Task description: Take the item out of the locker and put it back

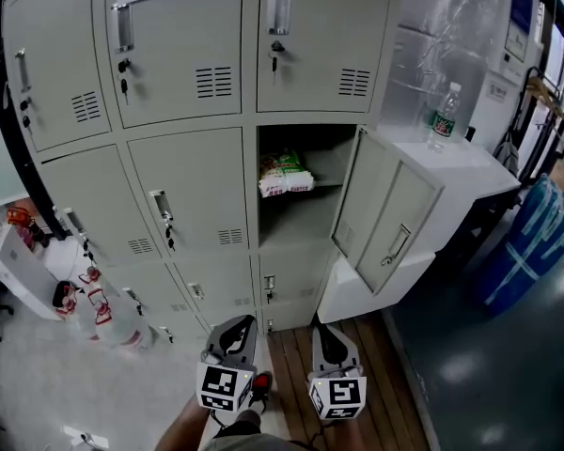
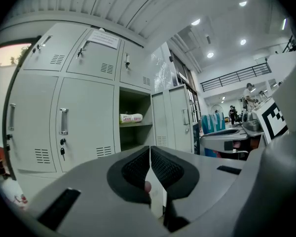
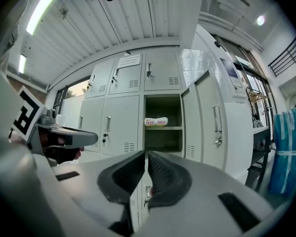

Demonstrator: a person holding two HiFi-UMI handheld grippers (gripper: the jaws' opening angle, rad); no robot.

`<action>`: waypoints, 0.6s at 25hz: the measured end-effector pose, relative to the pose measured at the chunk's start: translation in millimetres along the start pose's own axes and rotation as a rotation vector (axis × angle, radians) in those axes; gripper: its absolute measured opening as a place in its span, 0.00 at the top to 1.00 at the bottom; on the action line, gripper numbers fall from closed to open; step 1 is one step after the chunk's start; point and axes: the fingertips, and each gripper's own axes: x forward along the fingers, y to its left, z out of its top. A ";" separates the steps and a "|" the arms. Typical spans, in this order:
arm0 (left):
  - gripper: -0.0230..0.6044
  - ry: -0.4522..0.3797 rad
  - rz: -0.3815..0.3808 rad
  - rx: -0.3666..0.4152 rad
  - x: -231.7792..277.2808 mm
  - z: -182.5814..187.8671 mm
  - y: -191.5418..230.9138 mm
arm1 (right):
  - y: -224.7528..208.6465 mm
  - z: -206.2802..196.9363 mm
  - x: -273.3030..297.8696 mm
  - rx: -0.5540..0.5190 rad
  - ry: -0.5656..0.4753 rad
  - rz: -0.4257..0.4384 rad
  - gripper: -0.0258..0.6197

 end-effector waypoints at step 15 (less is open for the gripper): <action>0.92 0.007 0.000 -0.005 -18.8 -5.4 -11.0 | 14.5 -0.9 -20.7 -0.002 -0.004 0.020 0.92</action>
